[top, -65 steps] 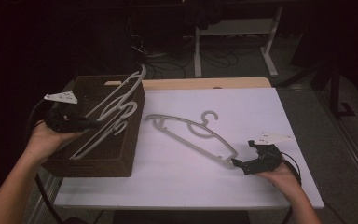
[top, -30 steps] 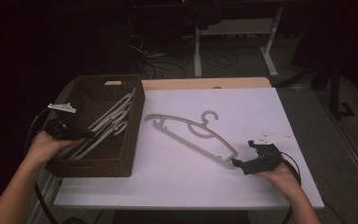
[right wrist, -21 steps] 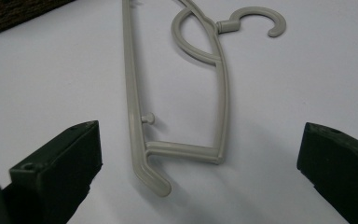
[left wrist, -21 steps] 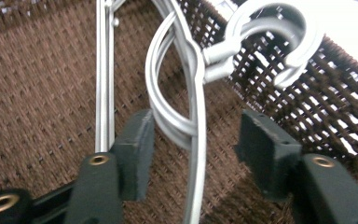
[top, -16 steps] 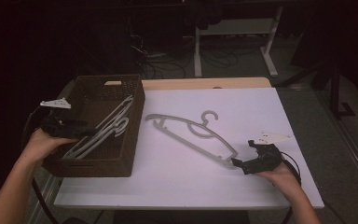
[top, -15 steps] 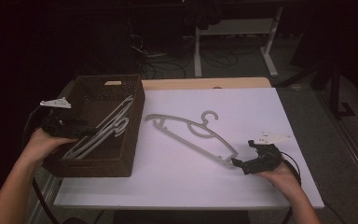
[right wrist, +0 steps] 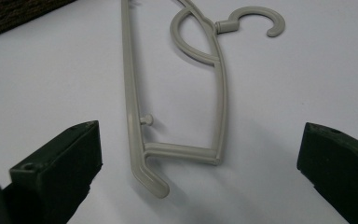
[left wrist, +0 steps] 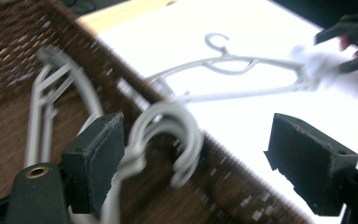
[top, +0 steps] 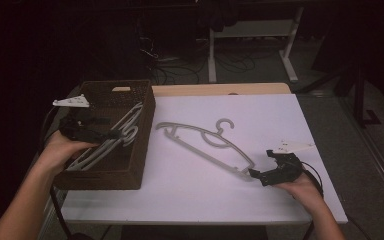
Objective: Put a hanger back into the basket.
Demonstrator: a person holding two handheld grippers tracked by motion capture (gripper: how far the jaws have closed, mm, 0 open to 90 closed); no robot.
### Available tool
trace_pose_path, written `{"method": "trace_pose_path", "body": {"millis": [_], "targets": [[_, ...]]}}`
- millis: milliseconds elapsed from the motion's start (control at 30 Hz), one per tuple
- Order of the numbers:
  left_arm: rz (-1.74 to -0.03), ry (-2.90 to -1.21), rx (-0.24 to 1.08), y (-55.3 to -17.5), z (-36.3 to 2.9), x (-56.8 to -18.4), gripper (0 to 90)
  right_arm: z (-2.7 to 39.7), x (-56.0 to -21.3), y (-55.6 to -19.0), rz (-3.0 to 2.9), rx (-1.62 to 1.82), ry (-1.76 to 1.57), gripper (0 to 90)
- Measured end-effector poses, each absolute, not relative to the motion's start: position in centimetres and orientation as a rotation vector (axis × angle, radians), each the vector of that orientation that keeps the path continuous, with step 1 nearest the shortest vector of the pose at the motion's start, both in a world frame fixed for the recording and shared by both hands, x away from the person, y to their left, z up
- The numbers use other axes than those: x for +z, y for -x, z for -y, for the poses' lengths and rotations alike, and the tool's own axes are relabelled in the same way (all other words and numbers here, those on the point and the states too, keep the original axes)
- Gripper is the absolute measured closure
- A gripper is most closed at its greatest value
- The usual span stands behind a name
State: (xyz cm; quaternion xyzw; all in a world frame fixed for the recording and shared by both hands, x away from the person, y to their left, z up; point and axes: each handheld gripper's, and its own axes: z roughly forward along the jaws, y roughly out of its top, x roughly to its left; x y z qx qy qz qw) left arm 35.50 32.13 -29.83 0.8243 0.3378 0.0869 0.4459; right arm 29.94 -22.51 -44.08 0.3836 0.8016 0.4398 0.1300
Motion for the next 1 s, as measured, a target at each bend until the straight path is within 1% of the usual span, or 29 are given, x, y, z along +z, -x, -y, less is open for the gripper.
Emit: {"method": "trace_pose_path", "body": {"millis": [267,367,600,833,933,1000], "targets": [[-0.747,-2.025,0.179,-35.8,-26.8,-28.9,16.9,22.5,-44.0,-29.9,-2.325,1.279,-1.107,0.0],[-0.721,-2.027,0.165,-36.0,-24.7,-28.7,15.1,22.6,-44.0,-29.9,-2.324,1.282,-1.11,0.0],[-0.668,-2.049,0.149,-36.4,-19.5,-29.0,14.3,22.6,-44.0,-30.0,-2.324,1.288,-1.111,0.0],[-0.648,-2.074,0.096,-37.1,-15.0,-30.7,22.2,22.6,-44.0,-30.0,-2.325,1.284,-1.112,0.0],[-0.647,-2.081,0.069,-37.3,-13.3,-31.9,29.5,22.7,-44.0,-30.0,-2.324,1.286,-1.113,0.0],[-0.646,-2.089,0.053,-37.5,-12.3,-32.8,36.9,22.7,-44.0,-30.0,-2.325,1.287,-1.112,0.0]]}}
